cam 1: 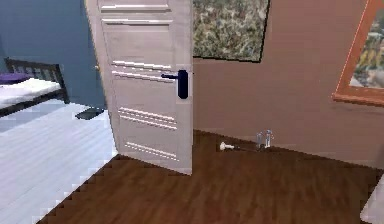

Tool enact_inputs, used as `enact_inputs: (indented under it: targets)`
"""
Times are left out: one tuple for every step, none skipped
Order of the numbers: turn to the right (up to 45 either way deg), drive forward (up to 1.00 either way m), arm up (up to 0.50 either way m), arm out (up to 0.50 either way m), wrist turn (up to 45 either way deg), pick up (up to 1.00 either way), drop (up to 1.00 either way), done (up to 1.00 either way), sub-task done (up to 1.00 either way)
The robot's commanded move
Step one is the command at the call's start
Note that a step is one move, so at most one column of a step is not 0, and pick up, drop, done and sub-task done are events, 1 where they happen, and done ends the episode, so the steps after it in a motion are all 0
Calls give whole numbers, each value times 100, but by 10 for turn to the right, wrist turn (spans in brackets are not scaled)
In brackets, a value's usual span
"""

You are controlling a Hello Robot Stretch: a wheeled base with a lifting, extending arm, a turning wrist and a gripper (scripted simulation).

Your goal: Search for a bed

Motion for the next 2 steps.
enact_inputs:
  targets:
    - [-180,0,0,0,0,0,0,0,0]
    - [0,50,0,0,0,0,0,0,0]
